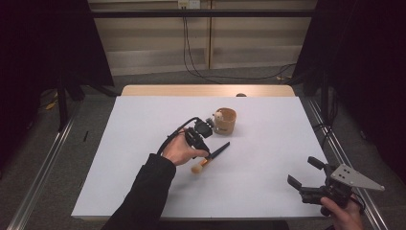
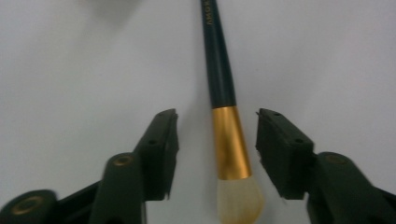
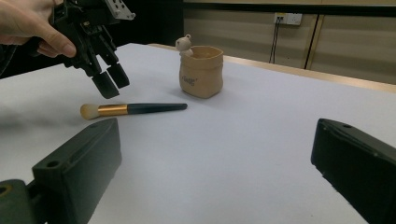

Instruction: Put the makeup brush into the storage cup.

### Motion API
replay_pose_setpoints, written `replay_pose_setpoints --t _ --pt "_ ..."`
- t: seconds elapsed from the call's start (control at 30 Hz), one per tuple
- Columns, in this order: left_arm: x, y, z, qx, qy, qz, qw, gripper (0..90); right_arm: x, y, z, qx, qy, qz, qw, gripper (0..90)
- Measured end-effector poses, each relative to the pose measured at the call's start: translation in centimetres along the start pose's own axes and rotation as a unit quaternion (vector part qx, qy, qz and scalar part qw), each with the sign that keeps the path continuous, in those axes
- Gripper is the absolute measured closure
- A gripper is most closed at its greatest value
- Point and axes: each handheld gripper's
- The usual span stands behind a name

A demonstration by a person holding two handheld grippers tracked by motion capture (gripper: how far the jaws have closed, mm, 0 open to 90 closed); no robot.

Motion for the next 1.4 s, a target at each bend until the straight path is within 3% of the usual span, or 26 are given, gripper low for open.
replay_pose_setpoints --t 0.07,0.37,0.43,0.63,0.83,0.93,1.07,1.2,1.23,1.3,1.4 --pt "0.4 0.0 -0.2 -0.003 0.004 0.009 0.9999 56.2 0.0 0.0 0.0 0.002 -0.002 0.000 1.0000 1.0" --pt "1.6 0.4 -0.2 -0.005 0.011 0.026 0.9996 60.5 0.0 0.0 0.0 0.002 -0.001 0.003 1.0000 1.1" --pt "1.9 0.5 -0.2 -0.015 0.013 0.033 0.9993 60.6 0.0 0.0 0.0 0.003 -0.003 0.002 1.0000 1.1" --pt "2.7 0.7 -0.3 -0.008 0.016 0.049 0.9986 66.2 0.0 0.0 0.0 0.005 -0.003 0.002 1.0000 1.1" --pt "2.8 0.6 -0.7 -0.006 0.001 0.047 0.9989 67.8 0.0 0.0 0.0 0.004 -0.005 0.004 1.0000 1.1" --pt "2.9 0.5 -1.0 0.013 -0.013 0.061 0.9980 67.8 0.0 0.0 0.0 0.004 -0.004 0.004 1.0000 1.1" --pt "3.0 0.6 -1.3 0.016 -0.021 0.058 0.9980 69.8 0.0 0.0 0.0 0.004 -0.004 0.004 1.0000 1.1" --pt "2.8 0.5 -1.0 0.025 -0.010 0.067 0.9974 70.8 0.0 0.0 0.0 0.002 -0.003 0.004 1.0000 1.1" --pt "2.9 0.6 -1.0 0.017 -0.009 0.060 0.9980 70.8 0.0 0.0 0.0 0.003 -0.004 0.006 1.0000 1.1" --pt "2.8 0.6 -0.7 0.029 0.000 0.060 0.9978 71.0 0.0 0.0 0.0 0.004 -0.004 0.005 1.0000 1.1" --pt "2.7 0.7 -0.6 0.015 0.006 0.050 0.9986 71.0 0.0 0.0 0.0 0.006 -0.004 0.006 1.0000 1.1"
Point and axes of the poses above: each handheld gripper's, and its own axes: x roughly forward along the jaws, y roughly out of its underside, z roughly to its left, and after that the axes turned 8 degrees about -z, right-handed
